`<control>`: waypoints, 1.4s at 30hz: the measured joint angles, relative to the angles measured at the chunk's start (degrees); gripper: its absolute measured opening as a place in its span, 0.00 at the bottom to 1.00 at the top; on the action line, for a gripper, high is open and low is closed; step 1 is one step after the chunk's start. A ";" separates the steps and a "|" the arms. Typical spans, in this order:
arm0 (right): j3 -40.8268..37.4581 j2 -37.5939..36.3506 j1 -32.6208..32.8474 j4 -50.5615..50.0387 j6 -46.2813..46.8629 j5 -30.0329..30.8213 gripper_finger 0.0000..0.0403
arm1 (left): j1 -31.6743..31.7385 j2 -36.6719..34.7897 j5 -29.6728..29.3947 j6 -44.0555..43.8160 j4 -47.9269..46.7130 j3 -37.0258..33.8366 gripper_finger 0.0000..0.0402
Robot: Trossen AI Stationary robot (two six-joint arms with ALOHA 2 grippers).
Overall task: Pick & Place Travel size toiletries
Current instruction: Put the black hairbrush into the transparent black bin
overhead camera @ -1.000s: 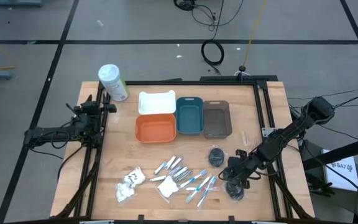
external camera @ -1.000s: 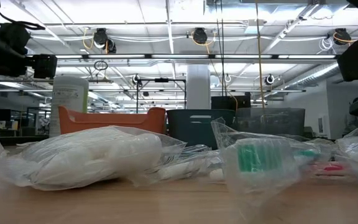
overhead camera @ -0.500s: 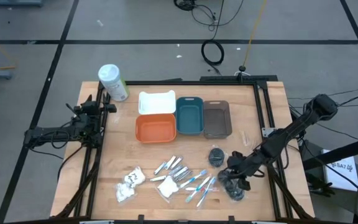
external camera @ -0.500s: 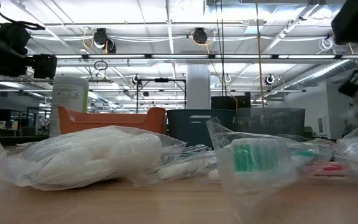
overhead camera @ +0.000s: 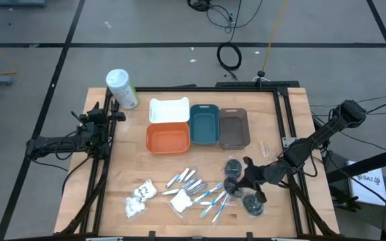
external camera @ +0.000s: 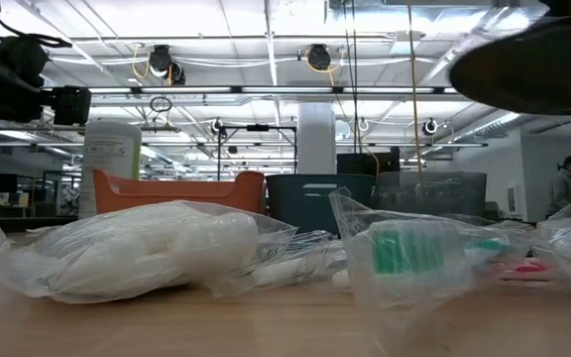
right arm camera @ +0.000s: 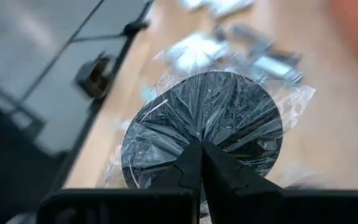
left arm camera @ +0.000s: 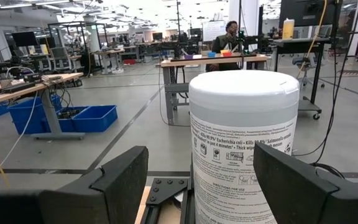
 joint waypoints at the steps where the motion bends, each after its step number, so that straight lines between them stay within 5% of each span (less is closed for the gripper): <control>1: 0.00 0.00 -0.57 0.74 -1.20 1.62 0.00 | 0.01 0.00 0.01 0.01 -0.02 0.00 0.71; 12: 0.07 0.00 -16.43 6.83 -9.61 5.98 0.00 | -0.01 0.00 0.02 0.01 -0.01 0.00 0.71; 25: 0.07 -0.02 -38.39 -7.19 -6.30 8.00 0.00 | -0.01 0.00 0.00 0.01 -0.02 0.00 0.71; 35: 0.07 -0.02 -43.65 -11.73 -3.50 8.74 0.01 | 0.00 0.00 0.01 0.01 -0.02 0.00 0.71; 42: 0.07 -0.02 -43.99 -14.84 -1.63 8.68 0.13 | -0.01 0.00 -0.01 0.01 -0.02 0.00 0.71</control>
